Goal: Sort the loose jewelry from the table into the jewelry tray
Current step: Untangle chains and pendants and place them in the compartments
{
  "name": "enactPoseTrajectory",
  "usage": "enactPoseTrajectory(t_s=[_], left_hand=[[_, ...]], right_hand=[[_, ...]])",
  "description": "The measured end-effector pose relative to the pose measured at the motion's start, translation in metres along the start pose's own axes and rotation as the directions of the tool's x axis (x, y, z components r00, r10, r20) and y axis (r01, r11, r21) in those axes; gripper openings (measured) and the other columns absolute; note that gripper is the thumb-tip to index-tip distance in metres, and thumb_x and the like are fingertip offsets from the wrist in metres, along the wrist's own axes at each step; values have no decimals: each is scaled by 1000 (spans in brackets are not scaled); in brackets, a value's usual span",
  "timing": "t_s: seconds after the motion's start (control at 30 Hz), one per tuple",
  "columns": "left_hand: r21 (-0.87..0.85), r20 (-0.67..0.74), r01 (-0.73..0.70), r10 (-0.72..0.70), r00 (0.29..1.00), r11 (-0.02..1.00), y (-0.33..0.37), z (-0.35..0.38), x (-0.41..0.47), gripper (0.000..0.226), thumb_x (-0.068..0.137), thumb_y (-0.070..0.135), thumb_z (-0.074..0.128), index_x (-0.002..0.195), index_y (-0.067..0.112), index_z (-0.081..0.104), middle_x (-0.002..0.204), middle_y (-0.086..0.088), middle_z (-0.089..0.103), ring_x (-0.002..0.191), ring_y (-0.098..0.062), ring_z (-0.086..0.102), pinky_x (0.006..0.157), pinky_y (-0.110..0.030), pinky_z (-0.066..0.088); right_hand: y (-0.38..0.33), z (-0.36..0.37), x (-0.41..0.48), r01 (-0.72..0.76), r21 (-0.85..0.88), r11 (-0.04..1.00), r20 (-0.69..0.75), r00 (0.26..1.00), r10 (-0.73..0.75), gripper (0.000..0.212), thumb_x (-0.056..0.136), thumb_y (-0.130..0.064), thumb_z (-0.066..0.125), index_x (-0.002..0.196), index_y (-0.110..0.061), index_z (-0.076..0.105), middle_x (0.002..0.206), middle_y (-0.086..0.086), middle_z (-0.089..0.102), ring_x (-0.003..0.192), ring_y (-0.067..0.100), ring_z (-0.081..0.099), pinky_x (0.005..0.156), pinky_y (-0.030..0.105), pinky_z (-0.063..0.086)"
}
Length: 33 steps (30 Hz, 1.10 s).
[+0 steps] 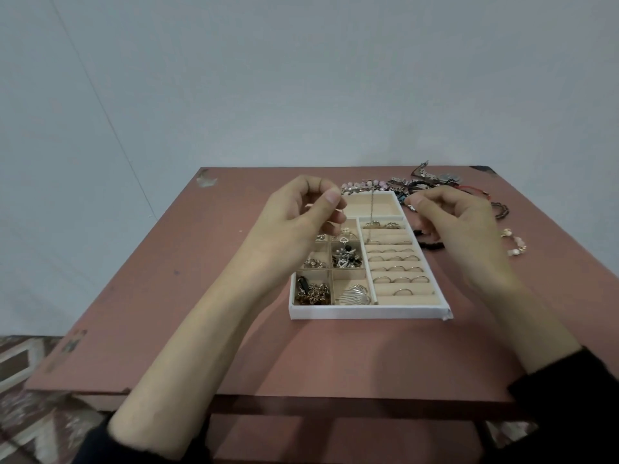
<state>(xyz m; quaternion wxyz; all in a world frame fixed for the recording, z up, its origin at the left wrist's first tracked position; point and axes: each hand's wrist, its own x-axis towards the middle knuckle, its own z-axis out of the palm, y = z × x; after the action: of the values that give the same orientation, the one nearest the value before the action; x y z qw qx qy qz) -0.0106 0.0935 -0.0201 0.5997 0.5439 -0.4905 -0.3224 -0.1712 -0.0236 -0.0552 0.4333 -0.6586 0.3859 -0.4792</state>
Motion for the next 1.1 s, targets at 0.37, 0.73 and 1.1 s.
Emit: enactPoseTrajectory(t_s=[0.37,0.73,1.1], left_hand=[[-207,31,-17,24,999,978,12,3,-8,14,95,8,45,86,8,55,76,-1,60,71,-11,61,72,-18,53],[-165,-3,127,-130,992,978,-14,4,-31,14,95,7,45,84,7,54,79,-7,61,64,-7,62,63,-15,53],[726,40,-114,124,992,678,-33,7,-37,9,91,14,52,82,16,55,70,14,49,67,-4,45,61,-18,30]], right_hand=[[2,-1,1,24,-58,998,-3,1000,-24,9,87,-20,62,83,-18,69,62,0,57,56,3,52,76,45,55],[4,-2,2,33,-90,995,15,999,-32,8,87,-22,62,83,-21,68,66,3,59,62,7,55,74,38,52],[6,-2,2,45,-107,993,32,999,-42,8,86,-25,62,84,-22,69,71,15,60,62,8,56,78,45,53]])
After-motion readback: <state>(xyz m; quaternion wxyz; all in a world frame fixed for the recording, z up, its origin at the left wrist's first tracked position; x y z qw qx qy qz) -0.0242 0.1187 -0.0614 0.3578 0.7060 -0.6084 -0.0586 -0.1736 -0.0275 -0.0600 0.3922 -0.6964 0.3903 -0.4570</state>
